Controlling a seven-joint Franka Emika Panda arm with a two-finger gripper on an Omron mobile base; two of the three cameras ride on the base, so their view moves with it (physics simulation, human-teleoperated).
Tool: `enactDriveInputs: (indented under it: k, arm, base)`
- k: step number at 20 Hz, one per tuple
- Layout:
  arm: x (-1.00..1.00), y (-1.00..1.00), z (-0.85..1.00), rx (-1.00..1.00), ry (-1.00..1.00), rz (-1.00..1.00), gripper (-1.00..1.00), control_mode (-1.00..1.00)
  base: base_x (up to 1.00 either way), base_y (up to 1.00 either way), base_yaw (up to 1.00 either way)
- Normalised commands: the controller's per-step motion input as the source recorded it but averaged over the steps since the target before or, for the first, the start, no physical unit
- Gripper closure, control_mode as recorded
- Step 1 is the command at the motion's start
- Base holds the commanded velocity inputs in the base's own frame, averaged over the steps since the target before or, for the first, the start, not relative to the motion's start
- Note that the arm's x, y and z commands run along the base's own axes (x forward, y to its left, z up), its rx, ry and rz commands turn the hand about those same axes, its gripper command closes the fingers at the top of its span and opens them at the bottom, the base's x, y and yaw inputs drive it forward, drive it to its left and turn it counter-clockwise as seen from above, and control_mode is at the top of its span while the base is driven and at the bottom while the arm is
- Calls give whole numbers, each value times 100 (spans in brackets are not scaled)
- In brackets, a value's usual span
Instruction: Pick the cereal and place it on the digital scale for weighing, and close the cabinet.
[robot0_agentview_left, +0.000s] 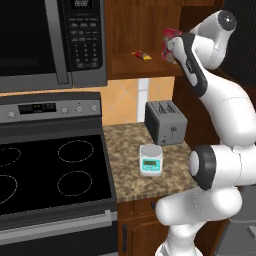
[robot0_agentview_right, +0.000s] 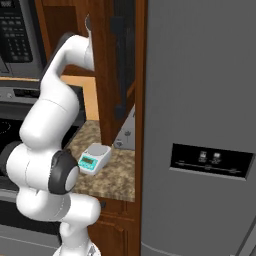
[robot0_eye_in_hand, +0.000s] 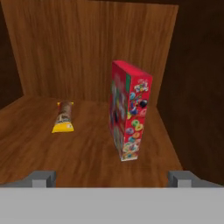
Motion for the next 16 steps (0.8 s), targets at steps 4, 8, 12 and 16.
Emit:
enactDriveInputs:
  k: [4,8,12,16]
  arm:
    - [31,-11,0,0,0,1,-100,-100]
    - [13,0,0,0,0,0,-100,-100]
    - [10,0,0,0,0,0,-100,-100]
    - [32,0,-2,0,0,0,-100,-100]
  base:
    - [0,0,0]
    - [0,0,0]
    - [0,0,0]
    - [0,0,0]
